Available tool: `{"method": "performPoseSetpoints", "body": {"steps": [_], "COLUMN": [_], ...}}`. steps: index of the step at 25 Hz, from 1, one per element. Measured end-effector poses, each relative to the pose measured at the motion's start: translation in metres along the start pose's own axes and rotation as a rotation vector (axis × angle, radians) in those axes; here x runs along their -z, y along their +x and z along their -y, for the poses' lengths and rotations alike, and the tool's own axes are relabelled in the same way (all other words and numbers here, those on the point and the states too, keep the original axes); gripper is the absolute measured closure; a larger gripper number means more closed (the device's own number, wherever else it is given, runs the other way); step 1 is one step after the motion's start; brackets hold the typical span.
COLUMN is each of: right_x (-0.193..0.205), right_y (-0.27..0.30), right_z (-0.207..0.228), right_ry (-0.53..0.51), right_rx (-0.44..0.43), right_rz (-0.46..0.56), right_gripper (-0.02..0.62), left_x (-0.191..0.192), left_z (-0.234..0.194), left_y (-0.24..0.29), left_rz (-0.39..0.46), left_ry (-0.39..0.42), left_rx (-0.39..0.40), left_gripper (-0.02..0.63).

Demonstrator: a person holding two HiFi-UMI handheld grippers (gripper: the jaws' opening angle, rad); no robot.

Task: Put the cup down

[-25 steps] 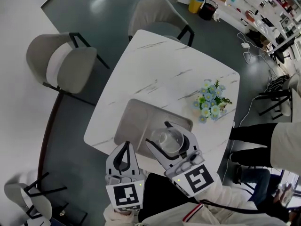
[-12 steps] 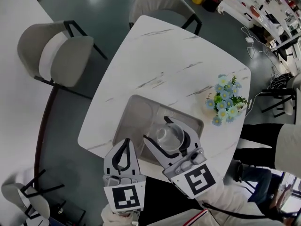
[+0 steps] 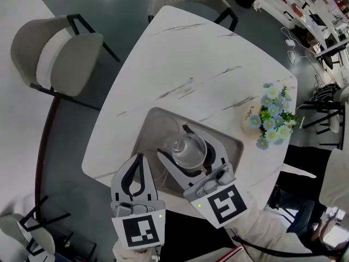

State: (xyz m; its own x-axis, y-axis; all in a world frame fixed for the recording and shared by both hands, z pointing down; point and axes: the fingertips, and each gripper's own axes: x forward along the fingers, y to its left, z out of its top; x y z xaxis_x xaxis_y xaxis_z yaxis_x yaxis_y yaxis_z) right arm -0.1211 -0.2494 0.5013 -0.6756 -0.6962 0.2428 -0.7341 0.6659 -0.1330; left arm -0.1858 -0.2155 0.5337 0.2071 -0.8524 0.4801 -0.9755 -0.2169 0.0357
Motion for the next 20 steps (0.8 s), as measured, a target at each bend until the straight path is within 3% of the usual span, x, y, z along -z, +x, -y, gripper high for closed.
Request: {"method": "performPoseSetpoints", "body": {"steps": [20], "right_x": [0.025], "right_y": [0.04], "right_z": [0.011], "right_ry": [-0.037], "right_rx": [0.007], "right_rz": [-0.005], "right_gripper": [0.316], "left_x": [0.016], "left_z": [-0.011], "left_y": [0.02], "left_rz": [-0.029], "left_ry": [-0.037], "left_rx": [-0.003], "left_gripper": [0.597]}}
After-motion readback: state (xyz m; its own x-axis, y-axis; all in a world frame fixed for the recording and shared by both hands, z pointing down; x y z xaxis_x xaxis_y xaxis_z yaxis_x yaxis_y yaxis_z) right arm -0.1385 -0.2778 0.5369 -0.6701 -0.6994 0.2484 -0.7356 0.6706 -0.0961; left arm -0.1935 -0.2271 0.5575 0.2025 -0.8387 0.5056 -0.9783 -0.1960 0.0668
